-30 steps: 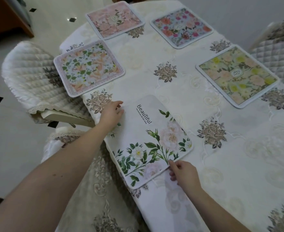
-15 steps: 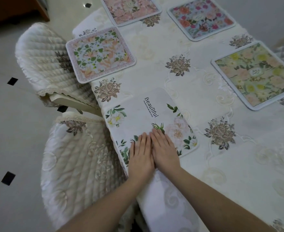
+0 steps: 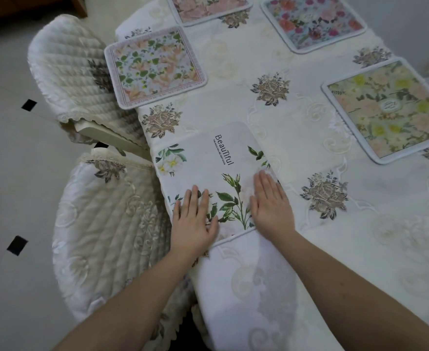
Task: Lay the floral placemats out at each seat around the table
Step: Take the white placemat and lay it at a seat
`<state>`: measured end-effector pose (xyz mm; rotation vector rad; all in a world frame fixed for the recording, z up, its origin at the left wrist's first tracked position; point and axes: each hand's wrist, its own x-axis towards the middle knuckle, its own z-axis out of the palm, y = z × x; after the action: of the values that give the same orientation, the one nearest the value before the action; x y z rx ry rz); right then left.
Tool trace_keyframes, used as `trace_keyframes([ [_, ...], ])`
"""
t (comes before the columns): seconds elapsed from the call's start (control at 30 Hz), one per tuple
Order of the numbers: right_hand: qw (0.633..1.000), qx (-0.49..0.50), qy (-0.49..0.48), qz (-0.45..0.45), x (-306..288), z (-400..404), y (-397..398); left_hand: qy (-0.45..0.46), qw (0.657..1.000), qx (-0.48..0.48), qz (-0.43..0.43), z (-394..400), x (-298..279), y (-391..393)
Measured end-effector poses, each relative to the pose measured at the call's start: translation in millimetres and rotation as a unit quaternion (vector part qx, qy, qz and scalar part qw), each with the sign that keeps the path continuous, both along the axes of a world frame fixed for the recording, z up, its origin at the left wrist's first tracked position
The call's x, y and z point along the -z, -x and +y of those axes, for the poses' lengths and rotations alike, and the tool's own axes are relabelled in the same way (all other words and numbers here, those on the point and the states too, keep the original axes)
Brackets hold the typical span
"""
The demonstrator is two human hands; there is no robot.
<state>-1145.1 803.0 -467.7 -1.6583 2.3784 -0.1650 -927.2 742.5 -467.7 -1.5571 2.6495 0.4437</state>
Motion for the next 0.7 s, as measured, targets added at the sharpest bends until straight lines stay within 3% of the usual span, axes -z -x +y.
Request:
trace_keyframes([
  [0.23, 1.0, -0.002, -0.02, 0.013, -4, 7, 26, -0.004, 0.999, -0.044, -0.023, -20, -3, -37],
  [0.37, 0.999, 0.004, 0.037, 0.02, -15, -8, 6, 0.028, 0.998, -0.042, -0.033, -40, -13, -37],
  [0.5, 0.994, -0.066, 0.079, -0.03, -16, -40, -44, 0.038, 0.997, -0.068, 0.029, -31, -20, -4],
  [0.7, 0.98, -0.194, 0.015, -0.035, -2, -83, -78, -0.005, 0.988, -0.153, 0.03, -17, -1, 9],
])
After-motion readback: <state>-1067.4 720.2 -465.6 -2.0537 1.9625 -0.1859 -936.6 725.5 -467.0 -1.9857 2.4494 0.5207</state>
